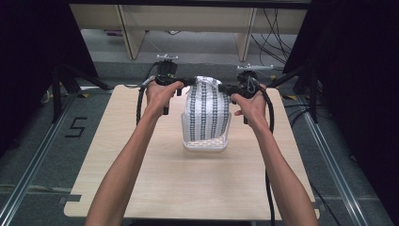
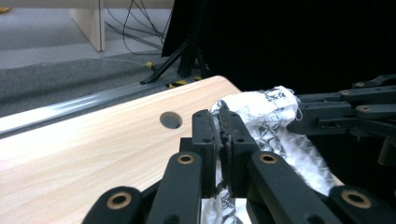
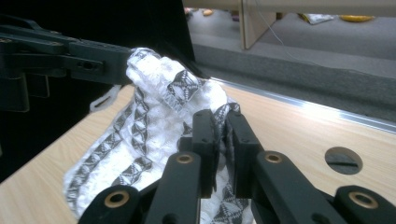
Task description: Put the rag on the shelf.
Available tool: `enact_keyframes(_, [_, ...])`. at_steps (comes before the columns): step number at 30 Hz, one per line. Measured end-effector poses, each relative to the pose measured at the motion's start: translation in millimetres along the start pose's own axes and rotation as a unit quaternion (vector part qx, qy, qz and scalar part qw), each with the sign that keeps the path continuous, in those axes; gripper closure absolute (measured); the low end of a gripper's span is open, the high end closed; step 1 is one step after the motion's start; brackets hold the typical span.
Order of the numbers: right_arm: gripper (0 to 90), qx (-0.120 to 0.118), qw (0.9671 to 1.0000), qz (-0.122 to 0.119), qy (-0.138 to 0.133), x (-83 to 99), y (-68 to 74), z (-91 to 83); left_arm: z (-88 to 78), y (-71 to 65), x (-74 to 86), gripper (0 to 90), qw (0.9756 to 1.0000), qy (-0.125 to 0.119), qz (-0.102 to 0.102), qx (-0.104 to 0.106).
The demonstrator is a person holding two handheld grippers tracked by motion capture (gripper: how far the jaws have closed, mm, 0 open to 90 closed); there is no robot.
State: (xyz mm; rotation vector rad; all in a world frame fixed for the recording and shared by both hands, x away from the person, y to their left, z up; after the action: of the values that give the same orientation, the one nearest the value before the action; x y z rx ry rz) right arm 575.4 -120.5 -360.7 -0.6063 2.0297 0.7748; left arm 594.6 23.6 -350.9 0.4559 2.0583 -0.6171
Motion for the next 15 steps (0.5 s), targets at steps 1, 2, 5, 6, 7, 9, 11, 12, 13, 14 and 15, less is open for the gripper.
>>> enact_keyframes(1, [83.6,0.002,0.9999,-0.01,0.005,0.9,-1.9,2.2,1.2,1.3,1.6,85.2,1.0,0.001,-0.003,0.001])
enact_keyframes(2, [83.6,0.004,0.9999,-0.013,0.008,2.0,-3.0,3.8,2.4,2.9,3.5,85.1,1.0,0.004,-0.004,0.0])
enact_keyframes(5, [83.3,0.009,0.9998,-0.009,0.013,3.8,-5.4,7.0,6.6,6.1,9.9,84.6,0.9998,0.017,-0.005,0.002])
enact_keyframes(6, [82.9,0.013,0.9998,-0.005,0.015,4.7,-6.4,8.0,7.9,6.6,11.7,84.5,0.9998,0.019,-0.007,0.002])
enact_keyframes(7, [82.6,0.013,0.9997,-0.005,0.019,6.1,-7.3,9.5,9.1,7.0,13.6,84.6,0.9997,0.022,-0.008,0.003])
enact_keyframes(9, [81.8,0.018,0.9994,0.003,0.028,9.3,-9.1,12.6,11.1,8.0,16.9,84.6,0.9996,0.026,-0.006,0.001])
enact_keyframes(11, [80.4,0.021,0.9992,0.005,0.034,12.0,-10.9,16.1,12.7,8.6,19.5,84.4,0.9995,0.03,-0.007,0.002])
enact_keyframes(12, [79.6,0.022,0.9992,0.004,0.034,12.4,-11.7,16.9,13.6,9.3,21.3,84.3,0.9995,0.032,-0.007,0.001])
enact_keyframes(13, [77.8,0.022,0.999,0.005,0.039,13.9,-11.8,18.6,14.5,9.8,22.7,84.0,0.9994,0.034,-0.008,-0.001])
enact_keyframes(14, [75.2,0.023,0.9988,0.003,0.043,15.2,-11.8,20.4,14.9,10.1,24.6,83.6,0.9992,0.039,-0.007,0.001])
enact_keyframes(15, [71.5,0.024,0.9986,0.006,0.047,17.0,-10.7,22.1,15.6,9.8,26.3,82.3,0.999,0.043,-0.009,0.005])
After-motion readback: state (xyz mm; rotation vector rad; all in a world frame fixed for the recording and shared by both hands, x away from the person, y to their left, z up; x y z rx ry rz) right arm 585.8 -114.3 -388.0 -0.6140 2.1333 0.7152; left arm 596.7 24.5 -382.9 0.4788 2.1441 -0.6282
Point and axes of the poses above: each handheld gripper's, and its own axes: z roughly forward along the jaws, x roughly out of its underside, y roughly to its left, the point moved 9 cm from there along z, roughly forward along the jaws, and after that the axes turned 8 degrees about -x, right-handed, at the moved point
